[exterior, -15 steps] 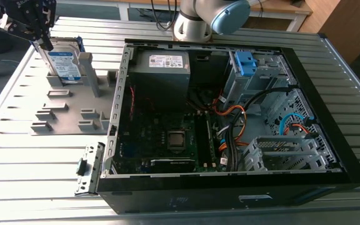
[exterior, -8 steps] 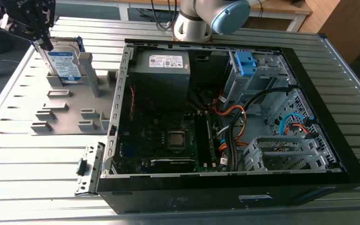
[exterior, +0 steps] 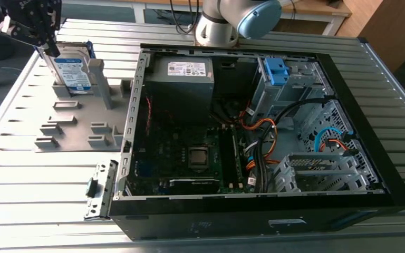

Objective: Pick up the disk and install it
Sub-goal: 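Pick up the disk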

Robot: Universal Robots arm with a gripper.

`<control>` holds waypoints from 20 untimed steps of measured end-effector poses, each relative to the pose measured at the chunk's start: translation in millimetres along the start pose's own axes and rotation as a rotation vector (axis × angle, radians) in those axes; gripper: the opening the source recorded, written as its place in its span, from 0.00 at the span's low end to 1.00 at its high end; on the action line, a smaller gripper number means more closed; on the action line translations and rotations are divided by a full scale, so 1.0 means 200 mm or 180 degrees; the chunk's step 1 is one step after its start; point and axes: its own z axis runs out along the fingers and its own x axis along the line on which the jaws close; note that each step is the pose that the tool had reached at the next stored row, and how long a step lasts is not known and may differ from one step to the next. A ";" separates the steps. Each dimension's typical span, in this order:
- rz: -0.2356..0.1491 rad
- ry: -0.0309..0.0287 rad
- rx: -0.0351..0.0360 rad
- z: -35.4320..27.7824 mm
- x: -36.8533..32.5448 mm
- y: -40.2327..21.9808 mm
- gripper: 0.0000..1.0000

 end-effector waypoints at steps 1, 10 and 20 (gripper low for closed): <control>-0.0012 0.0000 0.0000 0.000 0.000 0.000 0.11; -0.0116 0.0002 -0.0004 0.000 0.000 0.000 0.11; -0.0224 0.0003 -0.0007 0.000 0.000 0.000 0.11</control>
